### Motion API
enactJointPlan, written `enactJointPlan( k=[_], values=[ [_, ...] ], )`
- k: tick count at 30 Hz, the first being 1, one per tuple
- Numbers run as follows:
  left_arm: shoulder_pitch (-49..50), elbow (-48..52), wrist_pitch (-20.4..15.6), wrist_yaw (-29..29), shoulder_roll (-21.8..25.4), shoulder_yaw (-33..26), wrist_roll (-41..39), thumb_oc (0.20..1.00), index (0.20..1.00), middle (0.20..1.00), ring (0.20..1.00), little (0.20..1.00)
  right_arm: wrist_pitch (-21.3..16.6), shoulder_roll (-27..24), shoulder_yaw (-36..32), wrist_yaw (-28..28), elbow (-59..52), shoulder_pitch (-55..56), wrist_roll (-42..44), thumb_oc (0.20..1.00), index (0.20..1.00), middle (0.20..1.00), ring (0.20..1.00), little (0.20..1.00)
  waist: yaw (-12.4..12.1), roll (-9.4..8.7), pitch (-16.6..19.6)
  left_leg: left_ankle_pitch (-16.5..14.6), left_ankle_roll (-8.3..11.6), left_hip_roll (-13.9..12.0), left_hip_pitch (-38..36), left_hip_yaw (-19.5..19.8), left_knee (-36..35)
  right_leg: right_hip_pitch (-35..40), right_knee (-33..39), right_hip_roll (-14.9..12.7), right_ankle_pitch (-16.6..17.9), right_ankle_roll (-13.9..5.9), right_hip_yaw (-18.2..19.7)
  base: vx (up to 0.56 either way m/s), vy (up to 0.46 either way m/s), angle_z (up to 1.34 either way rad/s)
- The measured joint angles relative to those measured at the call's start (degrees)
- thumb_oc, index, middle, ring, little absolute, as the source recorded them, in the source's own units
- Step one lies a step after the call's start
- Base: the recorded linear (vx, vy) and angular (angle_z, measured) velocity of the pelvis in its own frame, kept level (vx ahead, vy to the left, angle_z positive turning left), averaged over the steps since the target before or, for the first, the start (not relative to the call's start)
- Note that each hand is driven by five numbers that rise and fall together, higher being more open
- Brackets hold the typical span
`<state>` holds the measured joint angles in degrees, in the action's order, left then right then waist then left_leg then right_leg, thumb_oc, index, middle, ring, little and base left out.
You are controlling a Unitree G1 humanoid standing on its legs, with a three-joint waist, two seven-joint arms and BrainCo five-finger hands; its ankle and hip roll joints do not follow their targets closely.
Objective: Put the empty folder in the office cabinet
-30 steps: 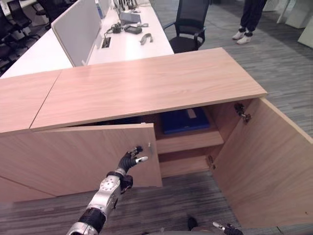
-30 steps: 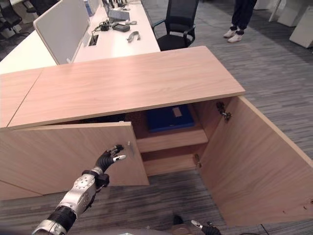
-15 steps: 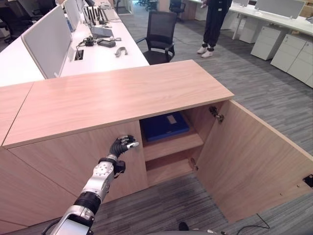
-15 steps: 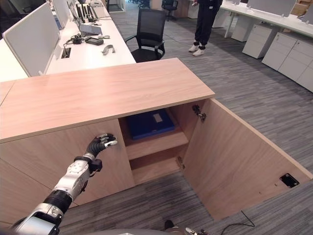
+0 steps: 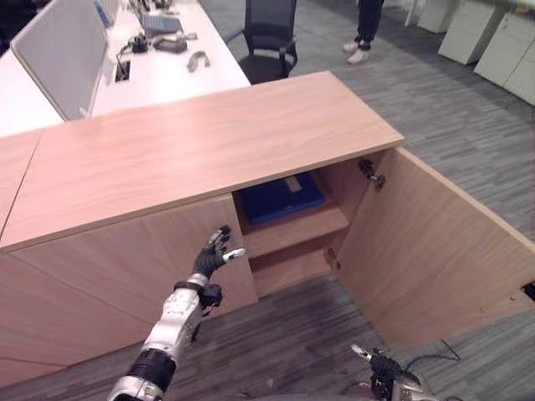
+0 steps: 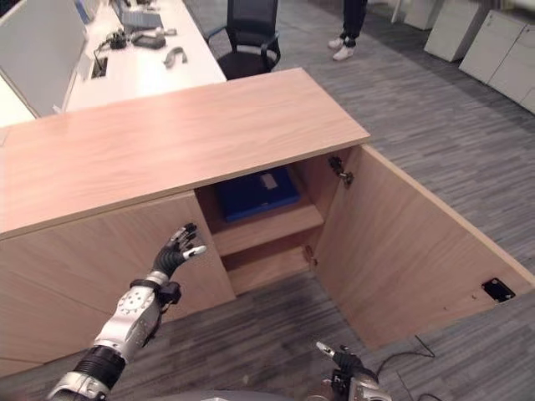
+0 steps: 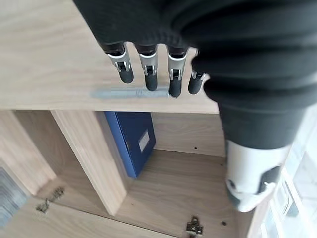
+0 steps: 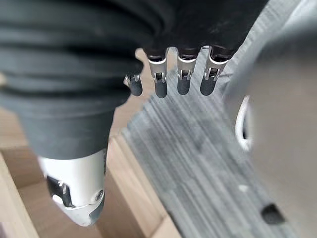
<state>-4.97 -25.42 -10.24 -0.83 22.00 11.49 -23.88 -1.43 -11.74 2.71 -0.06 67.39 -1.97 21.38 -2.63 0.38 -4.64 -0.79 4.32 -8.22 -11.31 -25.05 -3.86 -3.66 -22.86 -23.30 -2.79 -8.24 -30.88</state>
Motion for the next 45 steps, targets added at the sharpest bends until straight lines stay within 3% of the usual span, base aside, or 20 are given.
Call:
enactJointPlan(
  k=[1,2,5,6,8,9,10,12,17,19,20,21,22,25,28,31,33,37,42,45],
  values=[
    [0.9,-0.8,-0.8,0.2,0.8,-2.1,0.0,1.000,1.000,1.000,1.000,1.000,0.0,0.0,-0.1,0.0,0.1,0.4,0.0,1.000,1.000,1.000,1.000,1.000,0.0,-1.17,0.8,0.3,0.39,0.4,0.0,-0.3,0.1,1.1,3.7,1.4,-1.9,-0.30,0.4,-0.06,-0.265,-0.67],
    [1.3,-2.2,-1.1,0.5,0.9,-3.4,0.0,1.000,1.000,1.000,1.000,1.000,-0.1,-1.0,-0.1,-0.1,0.1,0.8,0.0,1.000,1.000,1.000,1.000,1.000,0.0,0.47,0.8,0.5,0.47,-1.1,0.1,-0.7,0.8,1.9,6.6,3.8,-1.6,-0.33,0.9,-0.01,-0.143,-0.50],
    [3.3,-4.4,1.3,-1.9,1.8,-1.6,0.7,1.000,1.000,1.000,1.000,1.000,-0.3,-2.3,-0.1,-0.5,0.2,2.7,0.0,1.000,1.000,1.000,1.000,1.000,0.4,1.19,0.9,-0.6,0.80,-4.1,3.8,-0.6,9.5,4.8,14.5,7.7,1.4,2.07,4.5,-0.01,-0.193,-0.60],
    [4.8,-5.5,2.3,-3.1,1.0,0.4,0.9,1.000,1.000,1.000,1.000,1.000,-0.5,-3.0,0.2,-0.6,0.0,3.6,0.0,1.000,1.000,1.000,1.000,1.000,1.0,1.55,1.2,-0.9,1.00,-2.6,3.7,0.9,5.6,4.7,16.8,8.9,2.4,2.24,6.6,-0.01,-0.133,-1.07],
    [5.6,-8.5,4.0,-4.7,-3.1,4.4,2.5,1.000,1.000,1.000,1.000,1.000,-0.5,-5.1,1.0,-0.6,-0.2,2.9,0.0,1.000,1.000,1.000,1.000,1.000,3.0,4.92,1.0,1.5,0.45,-2.5,4.5,0.9,1.1,4.0,19.5,13.1,3.9,2.83,9.5,-0.01,-0.083,-1.08],
    [5.7,-10.1,5.1,-5.2,-4.7,5.5,3.0,1.000,1.000,1.000,1.000,1.000,-0.3,-4.9,1.2,-0.8,0.1,3.4,0.0,1.000,1.000,1.000,1.000,1.000,4.3,4.39,1.3,2.3,1.94,-3.2,3.6,0.5,1.0,3.9,20.1,13.5,4.3,2.74,10.6,-0.02,-0.283,-0.84],
    [5.4,-10.4,5.3,-5.5,-6.8,6.7,3.0,1.000,1.000,1.000,1.000,1.000,-0.3,-4.8,2.0,-0.6,0.2,4.7,0.0,1.000,1.000,1.000,1.000,1.000,7.0,3.01,1.5,2.4,2.03,-3.4,3.7,0.2,1.6,4.2,21.3,14.0,4.2,2.28,11.4,-0.02,-0.298,-0.52],
    [5.6,-10.6,4.9,-5.7,-7.7,6.3,3.0,1.000,1.000,1.000,1.000,1.000,-0.3,-4.9,1.0,-0.5,0.4,5.6,0.0,1.000,1.000,1.000,1.000,1.000,9.2,2.83,1.1,2.3,2.09,-4.2,3.0,-1.2,2.1,3.5,22.4,15.4,4.3,2.19,13.3,-0.01,-0.215,-0.59],
    [7.6,-11.1,5.2,-4.9,-7.1,4.7,3.0,1.000,1.000,1.000,1.000,1.000,-0.4,-5.5,-0.7,-0.8,0.6,5.7,0.3,1.000,1.000,1.000,1.000,1.000,9.7,4.63,-0.2,2.4,1.98,-6.4,0.6,-5.3,10.1,6.4,26.7,17.3,6.6,3.84,19.1,-0.01,-0.129,-0.74],
    [8.1,-12.3,5.2,-4.1,-7.6,4.0,2.9,1.000,1.000,1.000,1.000,1.000,-0.4,-6.3,-0.2,-0.7,0.8,4.1,0.3,1.000,1.000,1.000,1.000,1.000,8.8,5.52,-1.1,2.9,2.44,-7.3,2.5,0.2,17.7,6.9,28.1,17.6,7.7,5.81,23.2,0.01,-0.035,-1.09],
    [8.0,-12.7,5.3,-3.9,-7.8,4.2,2.9,1.000,1.000,1.000,1.000,1.000,-0.4,-6.9,-0.2,-0.9,0.8,2.9,0.4,1.000,1.000,1.000,1.000,1.000,8.7,5.90,-1.3,2.1,4.59,-6.7,3.9,4.9,19.7,7.0,27.9,17.0,7.9,7.21,25.6,0.07,-0.029,-0.89],
    [7.9,-12.6,5.1,-3.8,-8.1,4.2,2.9,1.000,1.000,1.000,1.000,1.000,-0.4,-7.5,-0.2,-1.1,0.8,2.0,0.6,1.000,1.000,1.000,1.000,1.000,8.9,6.00,-1.3,0.6,6.55,-5.2,4.2,9.6,17.5,6.8,27.9,16.6,7.9,7.26,26.7,0.06,-0.019,-0.61],
    [7.3,-12.6,5.0,-3.7,-8.3,4.4,2.9,1.000,1.000,1.000,1.000,1.000,-0.4,-7.7,-0.2,-1.2,0.9,1.4,1.0,1.000,1.000,1.000,1.000,1.000,8.8,5.96,-1.3,0.4,6.72,-3.9,4.1,13.4,13.7,6.6,27.9,16.4,7.8,7.34,27.4,0.06,-0.027,-0.38],
    [4.5,-12.7,4.8,-3.7,-8.7,4.9,2.9,1.000,1.000,1.000,1.000,1.000,-0.5,-8.3,-0.9,-1.3,1.3,0.9,2.3,1.000,1.000,1.000,1.000,1.000,8.3,5.12,-1.9,0.8,6.26,-0.7,5.5,19.9,3.1,6.7,28.3,16.2,7.3,6.97,28.0,0.04,-0.012,-0.17],
    [4.2,-12.9,4.8,-3.7,-8.9,5.4,2.9,1.000,1.000,1.000,1.000,1.000,-0.6,-9.5,-2.0,-1.5,2.6,2.0,2.3,1.000,1.000,1.000,1.000,1.000,8.5,7.39,-1.5,1.8,1.10,-0.9,8.4,17.8,-0.8,8.0,28.3,19.9,6.4,5.78,26.9,0.09,0.006,-0.10],
    [7.0,-13.3,4.9,-3.6,-7.7,4.5,3.0,1.000,1.000,1.000,1.000,1.000,-0.5,-8.7,-2.8,-1.4,2.9,3.4,2.4,1.000,1.000,1.000,1.000,1.000,8.5,5.98,-0.4,3.6,1.85,-0.1,7.6,16.2,-1.7,8.6,28.3,18.4,6.0,4.34,26.6,0.05,0.035,-0.18],
    [8.2,-13.4,4.9,-3.6,-7.3,4.2,3.0,1.000,1.000,1.000,1.000,1.000,-0.4,-8.6,-3.1,-1.6,2.9,4.0,2.4,1.000,1.000,1.000,1.000,1.000,8.5,4.76,-0.5,4.0,0.91,1.0,6.8,16.3,-1.9,9.1,28.3,17.3,5.9,3.11,26.2,0.03,0.033,0.10],
    [9.4,-14.0,5.0,-3.6,-7.1,4.1,4.2,1.000,1.000,1.000,1.000,1.000,-0.4,-9.4,-3.2,-1.8,2.5,3.0,2.5,1.000,1.000,1.000,1.000,1.000,8.2,4.37,-0.3,4.0,0.33,2.2,4.9,17.2,-1.3,11.8,28.2,16.4,5.2,1.89,24.5,0.02,0.023,0.21],
    [9.4,-14.6,4.9,-4.3,-4.8,4.1,5.2,1.000,1.000,1.000,1.000,1.000,-0.6,-18.8,-5.4,-2.2,2.2,-7.6,4.5,1.000,1.000,1.000,1.000,1.000,6.2,4.11,0.3,4.0,0.50,2.2,4.8,18.6,-1.9,12.8,28.3,16.4,5.1,1.83,22.8,0.01,0.026,0.16],
    [10.2,-15.1,5.0,-4.5,-4.2,4.2,5.3,1.000,1.000,1.000,1.000,1.000,-1.6,-21.3,-5.0,-2.4,2.0,-10.1,4.5,1.000,1.000,1.000,1.000,1.000,5.0,3.52,1.5,3.8,0.60,2.0,5.0,19.3,-1.9,12.8,28.3,16.6,4.3,1.92,22.2,0.01,0.022,0.14]
  ],
)
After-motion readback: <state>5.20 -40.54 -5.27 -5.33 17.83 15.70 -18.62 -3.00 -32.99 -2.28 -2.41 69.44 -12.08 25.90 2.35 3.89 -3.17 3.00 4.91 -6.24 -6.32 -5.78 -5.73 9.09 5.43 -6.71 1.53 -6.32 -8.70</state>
